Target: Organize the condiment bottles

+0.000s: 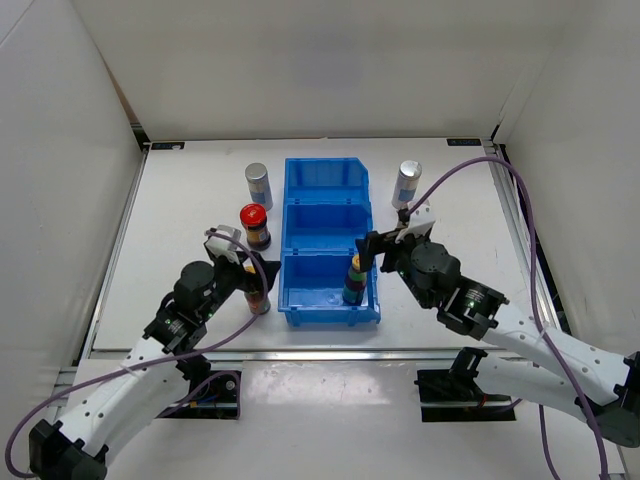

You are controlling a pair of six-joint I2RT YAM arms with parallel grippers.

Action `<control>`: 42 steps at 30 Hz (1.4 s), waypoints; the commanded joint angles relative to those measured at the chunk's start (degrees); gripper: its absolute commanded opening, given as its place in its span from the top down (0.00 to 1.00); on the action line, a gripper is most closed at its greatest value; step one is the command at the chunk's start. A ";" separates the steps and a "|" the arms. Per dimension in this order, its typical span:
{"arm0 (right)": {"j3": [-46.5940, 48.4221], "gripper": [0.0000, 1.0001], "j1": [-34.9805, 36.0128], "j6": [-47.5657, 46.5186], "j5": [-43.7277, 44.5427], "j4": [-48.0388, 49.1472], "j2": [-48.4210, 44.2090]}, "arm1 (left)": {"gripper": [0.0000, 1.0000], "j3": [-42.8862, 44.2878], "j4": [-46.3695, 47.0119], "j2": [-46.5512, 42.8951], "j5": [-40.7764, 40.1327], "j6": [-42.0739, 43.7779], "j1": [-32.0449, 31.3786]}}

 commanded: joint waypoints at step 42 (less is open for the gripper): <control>-0.60 0.00 -1.86 6.14 8.98 -5.74 -2.43 | 0.89 20.22 7.34 12.68 -5.22 6.69 -5.45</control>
